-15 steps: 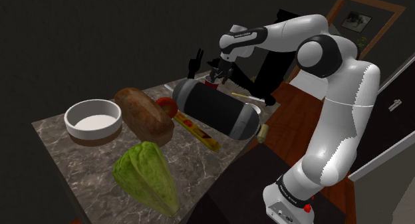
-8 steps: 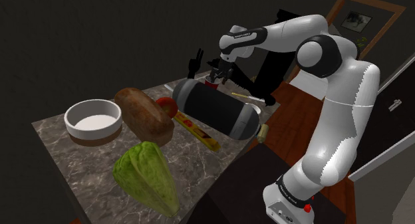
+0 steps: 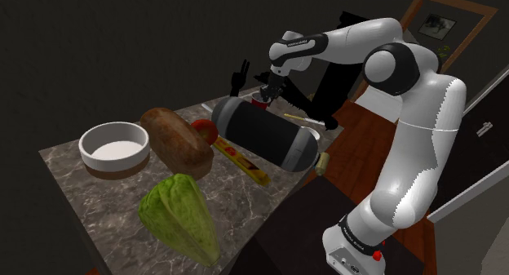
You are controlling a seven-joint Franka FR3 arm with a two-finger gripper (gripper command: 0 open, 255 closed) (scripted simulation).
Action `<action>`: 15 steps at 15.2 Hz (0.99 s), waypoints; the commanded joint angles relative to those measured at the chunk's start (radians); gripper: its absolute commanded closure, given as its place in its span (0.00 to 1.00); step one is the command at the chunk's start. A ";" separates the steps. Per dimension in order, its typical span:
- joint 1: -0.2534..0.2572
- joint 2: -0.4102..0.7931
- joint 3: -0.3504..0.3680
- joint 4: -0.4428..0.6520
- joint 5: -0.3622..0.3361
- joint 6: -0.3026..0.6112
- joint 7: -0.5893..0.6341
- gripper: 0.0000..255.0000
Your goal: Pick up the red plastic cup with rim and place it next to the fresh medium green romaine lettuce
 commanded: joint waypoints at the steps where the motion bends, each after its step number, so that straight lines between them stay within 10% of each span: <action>1: 0.000 0.001 0.000 0.000 0.000 0.000 0.000 1.00; 15: 0.002 -0.055 -0.007 0.095 -0.018 -0.150 0.020 1.00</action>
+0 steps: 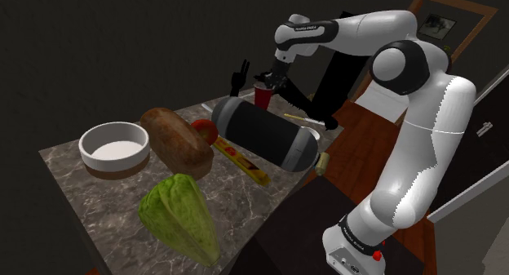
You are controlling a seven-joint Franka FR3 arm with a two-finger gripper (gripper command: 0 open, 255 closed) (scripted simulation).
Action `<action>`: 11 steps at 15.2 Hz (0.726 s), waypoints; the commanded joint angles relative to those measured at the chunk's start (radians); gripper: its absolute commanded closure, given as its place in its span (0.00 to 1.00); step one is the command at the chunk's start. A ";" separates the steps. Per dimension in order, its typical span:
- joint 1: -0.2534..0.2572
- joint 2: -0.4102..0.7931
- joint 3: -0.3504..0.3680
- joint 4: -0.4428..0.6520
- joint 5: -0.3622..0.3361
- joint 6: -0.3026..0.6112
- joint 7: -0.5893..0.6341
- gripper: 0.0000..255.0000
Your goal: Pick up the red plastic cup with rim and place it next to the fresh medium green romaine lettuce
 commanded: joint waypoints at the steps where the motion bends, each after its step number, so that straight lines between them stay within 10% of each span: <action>1: -0.001 -0.005 -0.001 0.020 -0.002 -0.025 0.002 1.00; 11: -0.003 -0.024 -0.004 0.128 -0.009 -0.151 0.014 1.00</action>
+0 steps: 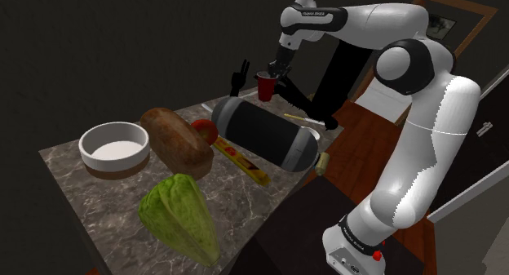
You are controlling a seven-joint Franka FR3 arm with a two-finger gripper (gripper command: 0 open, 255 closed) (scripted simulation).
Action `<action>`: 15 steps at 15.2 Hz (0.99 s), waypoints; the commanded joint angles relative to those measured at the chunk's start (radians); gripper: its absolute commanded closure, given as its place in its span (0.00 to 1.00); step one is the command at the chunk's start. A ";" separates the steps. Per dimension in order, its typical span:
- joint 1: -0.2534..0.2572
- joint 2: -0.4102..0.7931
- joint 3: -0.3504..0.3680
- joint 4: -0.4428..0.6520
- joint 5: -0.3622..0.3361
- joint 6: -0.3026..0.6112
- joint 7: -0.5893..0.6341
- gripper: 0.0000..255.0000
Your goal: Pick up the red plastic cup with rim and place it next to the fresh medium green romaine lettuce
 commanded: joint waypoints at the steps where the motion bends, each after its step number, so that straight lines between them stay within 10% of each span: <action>1: -0.003 0.001 -0.001 0.030 0.000 -0.029 0.000 1.00; 15: -0.014 0.022 -0.004 0.250 0.001 -0.228 0.013 1.00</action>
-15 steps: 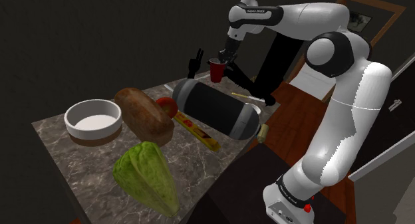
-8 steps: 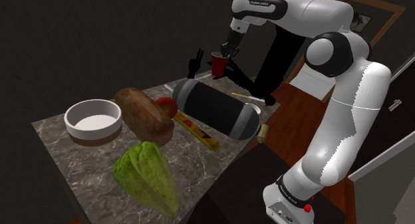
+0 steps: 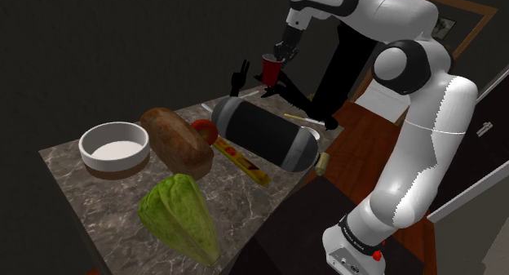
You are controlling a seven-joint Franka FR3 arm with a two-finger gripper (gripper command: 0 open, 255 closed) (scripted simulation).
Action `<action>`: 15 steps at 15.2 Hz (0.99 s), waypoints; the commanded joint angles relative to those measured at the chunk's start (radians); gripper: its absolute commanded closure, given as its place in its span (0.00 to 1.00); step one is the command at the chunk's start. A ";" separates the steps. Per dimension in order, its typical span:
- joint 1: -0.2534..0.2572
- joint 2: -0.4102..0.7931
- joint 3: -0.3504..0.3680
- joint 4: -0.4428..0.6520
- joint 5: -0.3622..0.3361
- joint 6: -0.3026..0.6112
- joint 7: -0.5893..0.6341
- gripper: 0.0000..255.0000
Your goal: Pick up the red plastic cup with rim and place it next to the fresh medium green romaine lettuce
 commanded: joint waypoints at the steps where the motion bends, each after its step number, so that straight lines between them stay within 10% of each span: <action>1: -0.003 0.008 0.000 0.035 0.001 -0.027 0.001 1.00; 15: 0.202 -0.242 0.114 -0.309 -0.049 0.094 0.301 1.00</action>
